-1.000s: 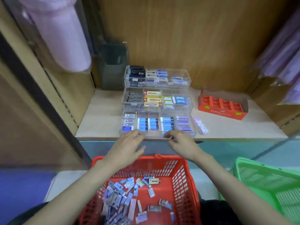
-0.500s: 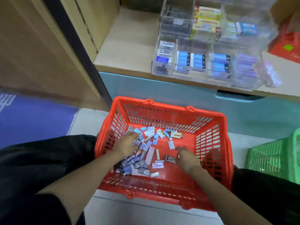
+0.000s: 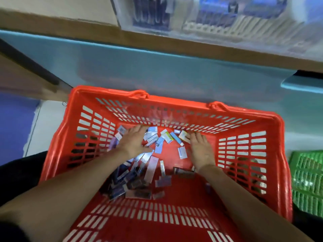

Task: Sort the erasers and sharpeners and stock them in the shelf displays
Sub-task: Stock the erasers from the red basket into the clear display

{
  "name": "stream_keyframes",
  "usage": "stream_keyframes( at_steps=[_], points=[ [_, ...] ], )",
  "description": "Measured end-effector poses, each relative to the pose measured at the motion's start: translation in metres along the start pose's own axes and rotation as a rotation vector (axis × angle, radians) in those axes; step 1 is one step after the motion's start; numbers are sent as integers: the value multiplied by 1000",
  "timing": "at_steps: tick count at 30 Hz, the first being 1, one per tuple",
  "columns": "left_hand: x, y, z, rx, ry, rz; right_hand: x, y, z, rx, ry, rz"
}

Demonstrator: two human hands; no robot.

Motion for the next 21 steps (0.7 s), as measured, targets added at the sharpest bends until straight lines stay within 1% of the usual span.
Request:
stream_keyframes(
  at_steps=[3, 6, 8, 11, 14, 18, 21],
  points=[
    [-12, 4, 9, 38, 15, 64, -6, -3, 5, -59, 7, 43],
    [-13, 10, 14, 58, 84, 89, -13, -4, 3, -119, -55, 206],
    [-16, 13, 16, 64, 64, 66, -16, -7, 1, -145, -76, 290],
    [-20, 14, 19, 61, 46, 71, -21, -19, 3, -157, -63, 306],
    [-18, 17, 18, 57, 65, 111, -22, -25, 9, -259, -42, 294],
    [-17, 24, 15, 88, 73, 98, -25, -29, 6, -300, -15, 409],
    [-17, 30, 16, 120, 125, 51, -25, -24, -3, -333, 8, 437]
  ],
)
Point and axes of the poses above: each hand's wrist, its own z-axis towards the middle knuckle, its own x-axis out of the back of the hand, y = z × x, the point moved 7 cm from there along z, towards the middle knuckle, and after that the axes turned 4 degrees about y, right-handed, at the moved point
